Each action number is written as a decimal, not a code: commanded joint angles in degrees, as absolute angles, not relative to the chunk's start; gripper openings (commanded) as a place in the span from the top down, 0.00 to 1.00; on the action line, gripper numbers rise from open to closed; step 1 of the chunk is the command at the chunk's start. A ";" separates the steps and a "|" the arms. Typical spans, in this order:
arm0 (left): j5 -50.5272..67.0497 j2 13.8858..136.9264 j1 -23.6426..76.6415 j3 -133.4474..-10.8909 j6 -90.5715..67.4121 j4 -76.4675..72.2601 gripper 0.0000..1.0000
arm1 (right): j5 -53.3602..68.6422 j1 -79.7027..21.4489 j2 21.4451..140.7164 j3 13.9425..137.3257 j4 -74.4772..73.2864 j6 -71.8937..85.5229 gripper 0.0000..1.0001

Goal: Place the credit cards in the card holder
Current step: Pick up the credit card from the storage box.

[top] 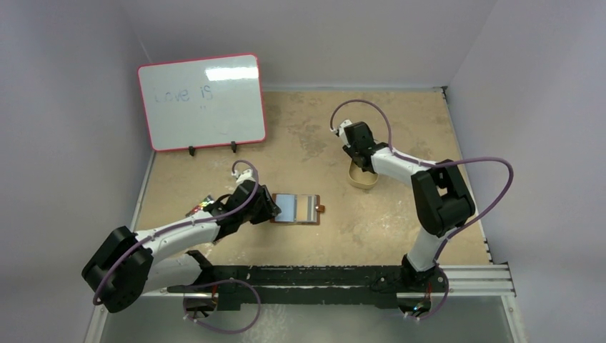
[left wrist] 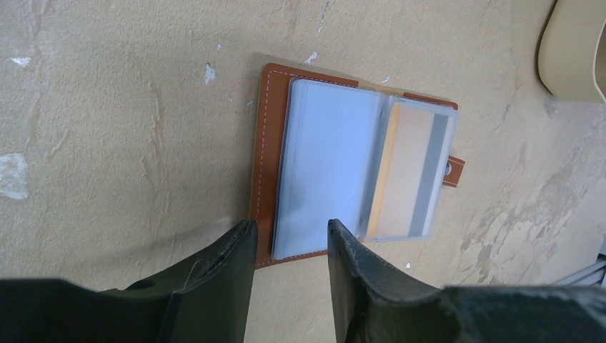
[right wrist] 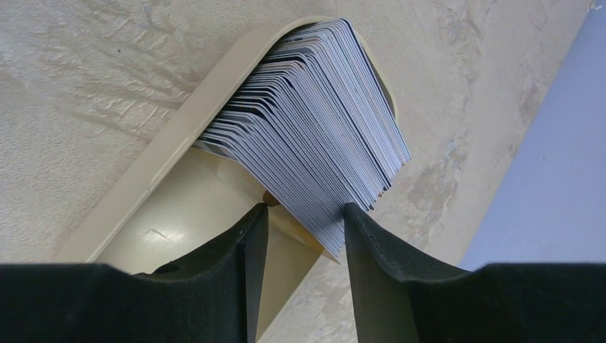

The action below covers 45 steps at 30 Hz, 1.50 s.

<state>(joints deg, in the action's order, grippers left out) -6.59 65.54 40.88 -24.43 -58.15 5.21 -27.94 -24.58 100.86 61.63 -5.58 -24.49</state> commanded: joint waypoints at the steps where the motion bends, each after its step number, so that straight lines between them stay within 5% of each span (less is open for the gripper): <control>1: -7.24 64.17 40.59 -25.12 -58.76 4.22 0.60 | -30.69 -23.99 98.50 63.59 -5.26 -24.23 0.56; 18: -7.73 63.33 40.56 -25.26 -59.24 5.09 0.60 | -30.85 -23.97 97.17 65.03 -6.53 -23.39 0.62; 33: -8.98 60.60 40.61 -25.67 -58.51 7.62 0.59 | -28.35 -24.05 95.00 65.94 -8.74 -23.07 0.86; 45: -14.57 59.13 40.59 -32.99 -54.24 18.30 0.57 | -10.17 -24.54 87.63 71.89 -22.55 -14.80 1.00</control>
<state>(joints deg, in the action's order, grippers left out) -11.27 59.79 40.88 -29.34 -56.10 15.35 -18.17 -24.43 92.99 68.36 -18.33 -19.25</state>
